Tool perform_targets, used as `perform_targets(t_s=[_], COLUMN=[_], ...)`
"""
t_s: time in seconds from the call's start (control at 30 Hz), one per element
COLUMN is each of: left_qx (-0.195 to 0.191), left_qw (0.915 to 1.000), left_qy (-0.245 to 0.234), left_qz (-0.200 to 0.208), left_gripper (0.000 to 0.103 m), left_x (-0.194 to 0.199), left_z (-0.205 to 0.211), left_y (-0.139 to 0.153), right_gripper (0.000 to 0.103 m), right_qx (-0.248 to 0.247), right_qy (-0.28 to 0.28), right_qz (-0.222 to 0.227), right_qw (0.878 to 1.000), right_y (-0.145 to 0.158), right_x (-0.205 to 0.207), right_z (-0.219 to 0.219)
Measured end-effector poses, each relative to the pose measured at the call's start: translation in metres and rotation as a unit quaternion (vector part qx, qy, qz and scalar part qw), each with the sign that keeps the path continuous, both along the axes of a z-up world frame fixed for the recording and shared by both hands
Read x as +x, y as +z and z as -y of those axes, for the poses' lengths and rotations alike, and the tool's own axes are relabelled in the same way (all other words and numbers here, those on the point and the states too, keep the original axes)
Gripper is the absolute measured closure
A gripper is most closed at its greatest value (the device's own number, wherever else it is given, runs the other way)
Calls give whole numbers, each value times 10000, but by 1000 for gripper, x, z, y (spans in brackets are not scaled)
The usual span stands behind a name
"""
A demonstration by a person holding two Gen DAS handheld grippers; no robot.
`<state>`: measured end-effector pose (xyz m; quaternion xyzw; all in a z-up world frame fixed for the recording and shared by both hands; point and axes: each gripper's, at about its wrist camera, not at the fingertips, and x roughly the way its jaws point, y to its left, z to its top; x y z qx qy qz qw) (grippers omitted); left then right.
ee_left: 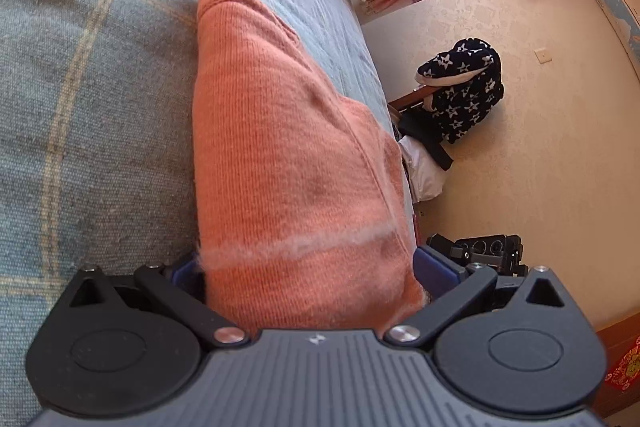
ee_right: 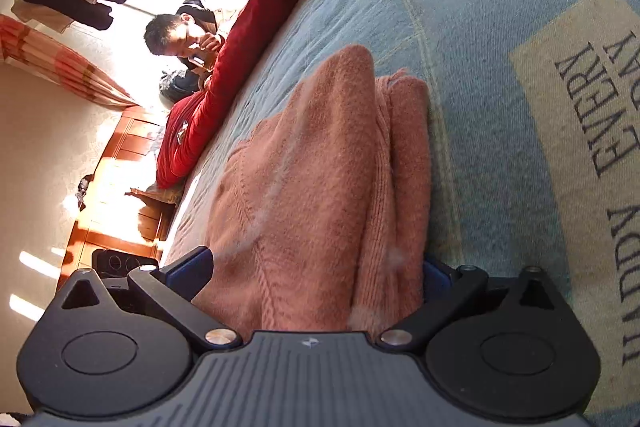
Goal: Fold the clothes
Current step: 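Roll both grippers sideways and close them on the sweater's end, then lift the gripped end with both grippers and fold it over the sweater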
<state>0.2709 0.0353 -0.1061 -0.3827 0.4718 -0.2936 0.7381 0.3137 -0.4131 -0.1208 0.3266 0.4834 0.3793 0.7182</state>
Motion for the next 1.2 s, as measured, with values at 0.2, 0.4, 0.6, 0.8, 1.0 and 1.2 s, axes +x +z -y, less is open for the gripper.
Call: perform_targets(t_s=[0.2, 0.4, 0.6, 0.8, 1.0, 1.2], left_qx=[-69, -97, -214, -163, -181, 217], left_qw=[9999, 9999, 9997, 9998, 9998, 9997], left_qy=[-31, -128, -136, -80, 57, 43], left_qz=[-132, -24, 68, 9, -16, -118], left_gripper=[1, 1, 1, 1, 1, 2], left_x=[26, 27, 18, 26, 24, 23], left_z=[5, 4, -5, -3, -4, 4], left_y=[-4, -3, -5, -5, -2, 13], right_gripper=[0, 0, 0, 0, 0, 0], right_qx=[138, 205, 239, 658, 654, 220], right_qy=[-91, -193, 102, -70, -114, -214], right_qz=[-172, -198, -64, -393, -154, -208], right_qw=[9997, 9994, 9996, 9970, 9977, 9993], right_y=[-4, -7, -5, -13, -9, 4], right_x=[16, 26, 2, 24, 15, 15], right_z=[-4, -11, -5, -1, -4, -18])
